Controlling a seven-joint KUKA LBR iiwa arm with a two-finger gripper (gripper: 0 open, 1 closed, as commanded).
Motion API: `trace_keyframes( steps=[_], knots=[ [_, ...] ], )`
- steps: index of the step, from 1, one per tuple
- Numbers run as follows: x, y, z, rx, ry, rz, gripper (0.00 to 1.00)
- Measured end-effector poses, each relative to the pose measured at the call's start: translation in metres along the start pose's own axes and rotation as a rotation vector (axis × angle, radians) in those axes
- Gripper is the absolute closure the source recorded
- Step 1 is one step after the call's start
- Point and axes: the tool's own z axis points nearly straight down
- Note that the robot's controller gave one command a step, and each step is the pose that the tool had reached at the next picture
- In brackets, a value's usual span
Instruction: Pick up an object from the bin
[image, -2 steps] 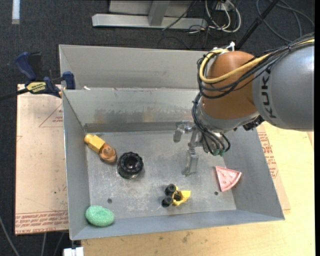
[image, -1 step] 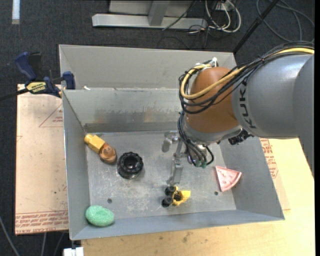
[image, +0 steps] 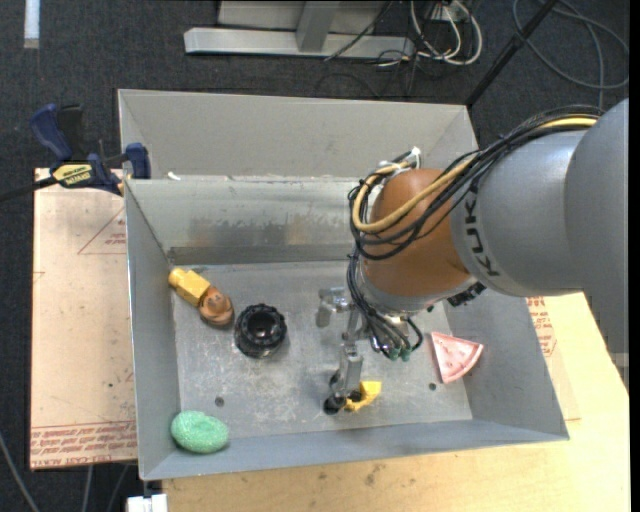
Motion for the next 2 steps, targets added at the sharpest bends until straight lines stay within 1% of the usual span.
trace_keyframes(
  steps=[1, 2],
  knots=[
    [0.011, 0.003, 0.024, -0.001, -0.001, -0.359, 0.00],
    [0.029, -0.023, 0.041, -0.007, 0.003, -0.158, 1.00]
  ],
)
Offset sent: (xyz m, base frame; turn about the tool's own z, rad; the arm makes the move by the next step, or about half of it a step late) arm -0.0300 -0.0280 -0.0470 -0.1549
